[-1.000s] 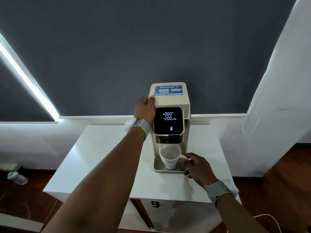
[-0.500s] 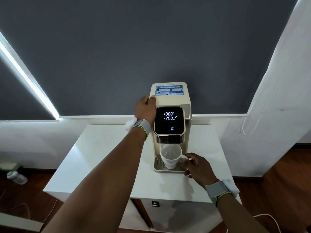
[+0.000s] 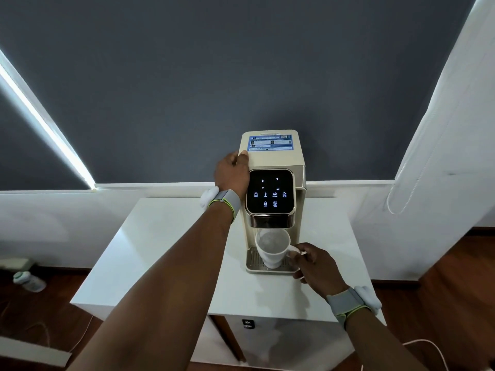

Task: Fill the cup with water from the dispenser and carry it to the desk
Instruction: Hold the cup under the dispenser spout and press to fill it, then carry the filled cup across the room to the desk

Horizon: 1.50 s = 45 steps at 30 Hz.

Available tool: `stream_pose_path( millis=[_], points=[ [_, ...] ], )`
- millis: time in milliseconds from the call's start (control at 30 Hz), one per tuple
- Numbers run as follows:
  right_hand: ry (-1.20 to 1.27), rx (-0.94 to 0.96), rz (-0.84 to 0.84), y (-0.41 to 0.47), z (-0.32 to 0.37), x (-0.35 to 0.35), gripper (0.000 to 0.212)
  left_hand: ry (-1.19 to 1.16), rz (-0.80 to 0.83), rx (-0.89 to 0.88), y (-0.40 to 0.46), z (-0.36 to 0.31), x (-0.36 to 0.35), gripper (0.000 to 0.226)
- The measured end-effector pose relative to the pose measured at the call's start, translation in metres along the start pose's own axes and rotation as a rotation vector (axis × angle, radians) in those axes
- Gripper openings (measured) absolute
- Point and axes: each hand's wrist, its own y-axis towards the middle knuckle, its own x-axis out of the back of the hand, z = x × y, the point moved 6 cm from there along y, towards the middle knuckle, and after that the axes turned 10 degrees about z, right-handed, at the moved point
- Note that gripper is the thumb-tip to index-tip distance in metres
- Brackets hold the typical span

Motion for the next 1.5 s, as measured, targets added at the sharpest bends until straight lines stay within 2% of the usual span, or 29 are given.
stream_pose_path(
  millis=[700,1233,1500],
  points=[
    [0.069,-0.022,-0.002,0.0,0.0,-0.001,0.01,-0.034,0.007,-0.008,-0.002,0.0,-0.001,0.03],
    [0.402,-0.131,-0.015,0.0,0.0,-0.005,0.025,-0.002,0.002,-0.021,0.004,-0.001,-0.001,0.029],
    [0.484,-0.094,0.085,-0.006,0.005,-0.024,0.025,0.021,0.003,-0.032,0.004,0.001,0.0,0.03]
  ],
)
